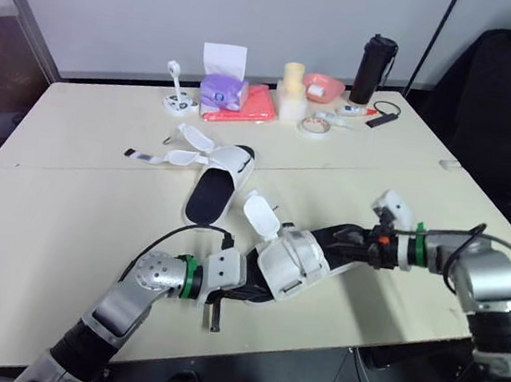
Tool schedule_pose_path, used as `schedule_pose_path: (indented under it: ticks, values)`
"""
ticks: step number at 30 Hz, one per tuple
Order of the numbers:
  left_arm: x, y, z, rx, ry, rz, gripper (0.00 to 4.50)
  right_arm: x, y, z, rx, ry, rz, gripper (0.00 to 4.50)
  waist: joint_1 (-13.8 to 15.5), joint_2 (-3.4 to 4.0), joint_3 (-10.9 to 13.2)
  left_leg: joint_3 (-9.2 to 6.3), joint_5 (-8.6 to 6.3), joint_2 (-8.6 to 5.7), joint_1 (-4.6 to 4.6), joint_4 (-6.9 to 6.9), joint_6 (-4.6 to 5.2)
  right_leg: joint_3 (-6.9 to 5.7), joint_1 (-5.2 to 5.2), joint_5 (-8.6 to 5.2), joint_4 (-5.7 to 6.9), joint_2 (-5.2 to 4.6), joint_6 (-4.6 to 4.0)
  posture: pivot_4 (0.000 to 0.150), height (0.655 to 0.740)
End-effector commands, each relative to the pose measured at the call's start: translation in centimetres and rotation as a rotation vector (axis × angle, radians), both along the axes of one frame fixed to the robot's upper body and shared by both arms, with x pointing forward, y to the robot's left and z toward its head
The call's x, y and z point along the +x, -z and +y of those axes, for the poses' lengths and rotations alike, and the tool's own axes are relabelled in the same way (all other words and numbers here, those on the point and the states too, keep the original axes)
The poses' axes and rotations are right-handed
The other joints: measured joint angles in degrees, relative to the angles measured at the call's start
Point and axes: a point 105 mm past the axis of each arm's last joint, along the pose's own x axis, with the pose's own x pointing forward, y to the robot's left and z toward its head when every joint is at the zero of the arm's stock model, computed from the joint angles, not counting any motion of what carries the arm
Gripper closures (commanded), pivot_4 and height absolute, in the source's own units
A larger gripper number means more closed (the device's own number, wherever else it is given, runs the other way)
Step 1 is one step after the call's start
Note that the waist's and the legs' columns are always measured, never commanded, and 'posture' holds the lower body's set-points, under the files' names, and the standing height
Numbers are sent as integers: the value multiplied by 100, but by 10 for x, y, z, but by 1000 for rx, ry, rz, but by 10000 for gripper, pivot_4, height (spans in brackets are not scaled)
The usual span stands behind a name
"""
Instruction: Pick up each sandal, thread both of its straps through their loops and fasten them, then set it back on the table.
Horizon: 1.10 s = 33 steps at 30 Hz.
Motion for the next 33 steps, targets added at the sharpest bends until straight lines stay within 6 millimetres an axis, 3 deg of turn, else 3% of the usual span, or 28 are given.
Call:
schedule_pose_path:
  ticks: [1, 5, 6, 14, 25, 30, 33]
  values:
    - [-4, 15, 6, 46, 8, 56, 45000, -7, -13, 12, 16, -49, -93, 23672, 2, 0, 0, 0, 0, 0, 0, 0, 0, 0, -1, 0, 0, 0, 0, 1500, 7400]
    - [-2, 15, 8, 49, 7, 55, 45000, -22, -11, 22, 22, -114, -75, 42450, 2, 0, 0, -1, 0, 0, 0, -2, 0, 0, -1, 0, -1, 0, 0, 1500, 7400]
    - [-1, 15, 9, 48, 4, 55, 45000, -25, -10, 24, 18, -125, -73, 44465, 1, 0, 0, -1, 0, 0, 0, -2, 0, -1, -1, 0, -1, 0, 0, 1500, 7400]
    - [7, 13, 14, 48, -20, 50, 45000, -53, -6, 46, 28, -222, -30, 44465, -12, 0, 0, -2, 0, 1, 2, -3, 0, -1, -1, 0, 0, 0, 0, 1500, 7400]
    - [16, 7, 21, 53, -43, 26, 45000, -68, 7, 49, -17, -235, 16, 44465, 1, 0, 0, -2, 0, 1, 2, -1, 0, -1, 1, 0, 0, 0, 0, 1500, 7400]
    - [12, 7, 15, 49, -16, 35, 45000, -55, 6, 22, -110, -151, -31, 44465, 7, 0, 0, -2, 0, 1, 1, 0, 0, -1, 1, 0, 0, 0, 0, 1500, 7400]
    - [7, 12, 11, 59, 4, 48, 45000, -49, -6, -7, -175, -104, -51, 44465, 10, -1, 0, 0, 0, 1, 1, 1, 0, -1, 3, 0, -1, 0, 0, 1500, 7400]
